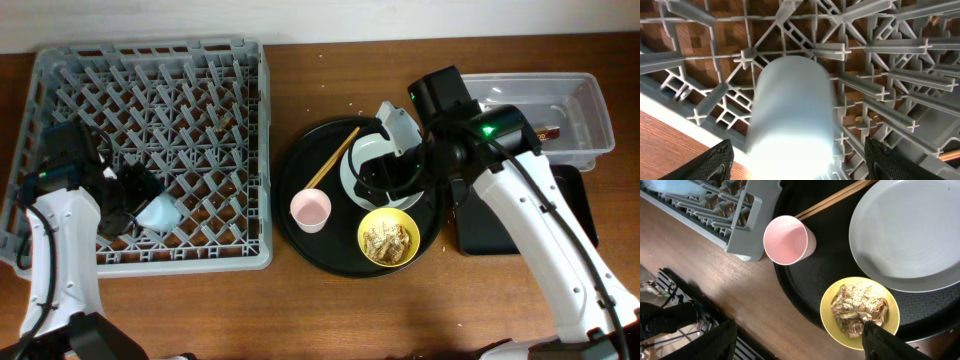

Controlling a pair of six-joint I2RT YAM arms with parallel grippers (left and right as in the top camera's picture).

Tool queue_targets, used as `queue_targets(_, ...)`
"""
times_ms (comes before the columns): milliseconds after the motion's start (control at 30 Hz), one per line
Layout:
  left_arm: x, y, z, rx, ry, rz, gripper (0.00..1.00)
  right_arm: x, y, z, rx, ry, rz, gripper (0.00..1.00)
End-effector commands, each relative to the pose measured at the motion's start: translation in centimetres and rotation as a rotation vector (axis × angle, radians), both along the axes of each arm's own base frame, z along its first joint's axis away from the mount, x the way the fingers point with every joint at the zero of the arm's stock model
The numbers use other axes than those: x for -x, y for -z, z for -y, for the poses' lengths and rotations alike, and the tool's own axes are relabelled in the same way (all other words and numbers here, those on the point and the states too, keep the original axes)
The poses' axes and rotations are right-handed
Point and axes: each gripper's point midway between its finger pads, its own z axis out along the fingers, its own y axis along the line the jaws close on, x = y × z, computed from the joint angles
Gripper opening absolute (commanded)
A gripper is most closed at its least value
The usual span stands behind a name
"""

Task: Sort waste into correct bins and load items into the dishwasher rack
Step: 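Grasp the pink cup with the right gripper and pass it to the left, then place the pink cup in the rack with the left gripper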

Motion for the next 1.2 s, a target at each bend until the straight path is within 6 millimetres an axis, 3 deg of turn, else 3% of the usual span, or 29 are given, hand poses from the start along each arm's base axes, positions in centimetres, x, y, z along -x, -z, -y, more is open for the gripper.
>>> queue_targets(0, -0.2, -1.6, 0.3, 0.02, 0.003, 0.018, 0.93, 0.2, 0.2, -0.1, 0.007, -0.006, -0.005, 0.87)
queue_targets(67, -0.3, -4.5, 0.3, 0.017, 0.004, 0.029, 0.93, -0.1, 0.7, -0.5, 0.003, 0.023, -0.029, 0.87)
queue_targets(100, -0.8, -7.0, 1.6, 0.049, 0.093, 0.072, 0.93, -0.8, 2.5, -2.3, -0.008, 0.037, -0.041, 0.83)
queue_targets(167, -2.7, -10.8, 7.7, 0.153, 0.495, 0.255, 0.93, -1.3, 6.8, -5.4, -0.016, 0.028, -0.064, 0.73)
queue_targets(200, -2.9, -11.7, 10.6, 0.226, 0.619, 0.316, 0.92, -2.2, 10.3, -6.0, 0.07, 0.088, -0.073, 0.72)
queue_targets(267, -2.7, -12.9, 13.2, 0.341, 0.674, 0.371, 0.97, -2.8, 14.8, -6.2, 0.17, 0.15, -0.113, 0.66)
queue_targets(300, -2.7, -13.7, 14.3, 0.406, 0.696, 0.407, 0.96, -2.9, 16.9, -6.4, 0.188, 0.18, -0.158, 0.49)
queue_targets(333, -2.6, -14.3, 15.0, 0.452, 0.711, 0.433, 0.97, -3.0, 17.8, -6.4, 0.195, 0.182, -0.169, 0.18)
queue_targets(367, -2.4, -15.3, 15.9, 0.509, 0.753, 0.481, 0.96, -3.2, 17.1, -6.4, 0.181, 0.185, -0.164, 0.04)
queue_targets(400, -2.4, -16.0, 16.5, 0.548, 0.77, 0.513, 0.96, -3.3, 15.9, -6.3, 0.163, 0.188, -0.161, 0.04)
queue_targets(433, -2.4, -17.2, 17.2, 0.61, 0.794, 0.565, 0.96, -3.4, 13.3, -5.9, 0.125, 0.153, -0.134, 0.04)
queue_targets(500, -2.2, -19.9, 18.8, 0.747, 0.854, 0.679, 0.96, -1.8, 3.8, -7.4, -0.215, -0.136, -0.033, 0.04)
queue_targets(533, -1.8, -20.6, 19.7, 0.793, 0.886, 0.697, 0.96, -0.4, -2.8, -7.9, -0.475, -0.284, 0.074, 0.04)
queue_targets(567, -1.5, -21.0, 21.2, 0.816, 0.937, 0.708, 0.96, 0.5, -7.8, -7.5, -0.64, -0.365, 0.19, 0.04)
queue_targets(633, 0.2, -23.0, 25.3, 0.932, 1.099, 0.761, 0.96, 1.1, -10.7, -7.9, -0.741, -0.446, 0.276, 0.04)
queue_targets(700, 1.4, -23.2, 27.4, 0.972, 1.164, 0.746, 0.96, 1.0, -11.1, -8.0, -0.757, -0.461, 0.294, 0.04)
queue_targets(767, 3.6, -25.7, 29.2, 1.136, 1.267, 0.8, 0.96, 0.2, -11.1, -8.2, -0.761, -0.472, 0.326, 0.04)
queue_targets(800, 4.5, -25.9, 30.3, 1.167, 1.308, 0.795, 0.95, -0.1, -11.5, -8.3, -0.764, -0.484, 0.364, 0.04)
queue_targets(867, 5.5, -25.9, 31.5, 1.193, 1.344, 0.769, 0.84, -2.3, -11.5, -8.2, -0.714, -0.377, 0.381, 0.04)
queue_targets(900, 5.5, -25.9, 31.6, 1.195, 1.346, 0.768, 0.84, -2.9, -11.3, -8.1, -0.695, -0.347, 0.389, 0.04)
queue_targets(1000, 5.5, -25.9, 31.6, 1.195, 1.346, 0.768, 0.63, -3.1, -11.7, -8.2, -0.704, -0.341, 0.397, 0.04)
queue_targets(1067, 5.1, -25.4, 31.6, 1.153, 1.338, 0.76, 0.56, -3.1, -11.7, -8.2, -0.704, -0.341, 0.399, 0.07)
queue_targets(1100, 4.2, -24.0, 31.6, 1.065, 1.307, 0.722, 0.53, -4.0, -11.5, -7.4, -0.687, -0.296, 0.4, 0.5)
queue_targets(1167, 2.4, -21.3, 30.9, 0.893, 1.228, 0.644, 0.54, -7.8, -10.1, -2.7, -0.603, -0.021, 0.346, 0.66)
